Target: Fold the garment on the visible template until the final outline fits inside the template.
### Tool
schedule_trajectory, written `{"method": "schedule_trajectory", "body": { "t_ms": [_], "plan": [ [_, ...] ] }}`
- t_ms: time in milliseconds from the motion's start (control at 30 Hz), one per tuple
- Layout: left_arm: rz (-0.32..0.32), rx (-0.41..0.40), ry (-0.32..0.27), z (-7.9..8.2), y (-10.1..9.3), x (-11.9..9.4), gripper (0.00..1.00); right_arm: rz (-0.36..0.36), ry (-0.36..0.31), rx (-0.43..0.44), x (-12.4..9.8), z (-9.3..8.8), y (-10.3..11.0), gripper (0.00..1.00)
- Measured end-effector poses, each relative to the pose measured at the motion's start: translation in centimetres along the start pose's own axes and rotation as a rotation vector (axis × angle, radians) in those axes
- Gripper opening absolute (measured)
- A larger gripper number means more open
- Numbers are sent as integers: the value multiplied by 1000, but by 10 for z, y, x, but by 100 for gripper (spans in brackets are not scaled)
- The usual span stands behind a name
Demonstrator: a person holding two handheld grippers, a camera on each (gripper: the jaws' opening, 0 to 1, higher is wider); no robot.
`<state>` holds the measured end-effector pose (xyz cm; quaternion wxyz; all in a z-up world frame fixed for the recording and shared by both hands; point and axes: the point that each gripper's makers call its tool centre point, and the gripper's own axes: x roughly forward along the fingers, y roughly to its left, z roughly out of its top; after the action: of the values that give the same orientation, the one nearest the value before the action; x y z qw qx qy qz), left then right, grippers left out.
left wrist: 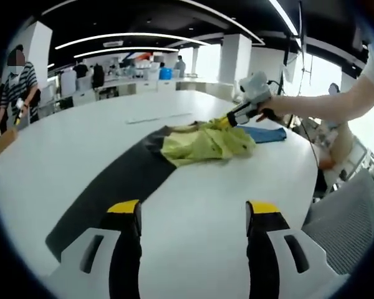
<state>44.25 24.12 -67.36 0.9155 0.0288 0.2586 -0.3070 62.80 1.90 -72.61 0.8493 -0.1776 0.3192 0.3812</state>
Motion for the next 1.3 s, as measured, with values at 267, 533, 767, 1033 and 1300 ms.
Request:
{"method": "schedule_trajectory", "body": {
  "t_ms": [267,533,767,1033,1300],
  "plan": [
    [4,-21,-1,0,2,4,61,-16,45,52,10,-14,-5,0],
    [4,-36,-7,4,0,7,57,-68,-47,203,-6,6,-12,8],
    [5,-152,-49,15,2,13,52,-53,-102,206,-34,22,-1,28],
    [1,-196,-70,25,0,24,45,-43,-84,234,-68,12,26,25],
    [-19,-207,-51,33,-9,44,37,-33,-60,280,-90,-10,49,23]
  ]
}}
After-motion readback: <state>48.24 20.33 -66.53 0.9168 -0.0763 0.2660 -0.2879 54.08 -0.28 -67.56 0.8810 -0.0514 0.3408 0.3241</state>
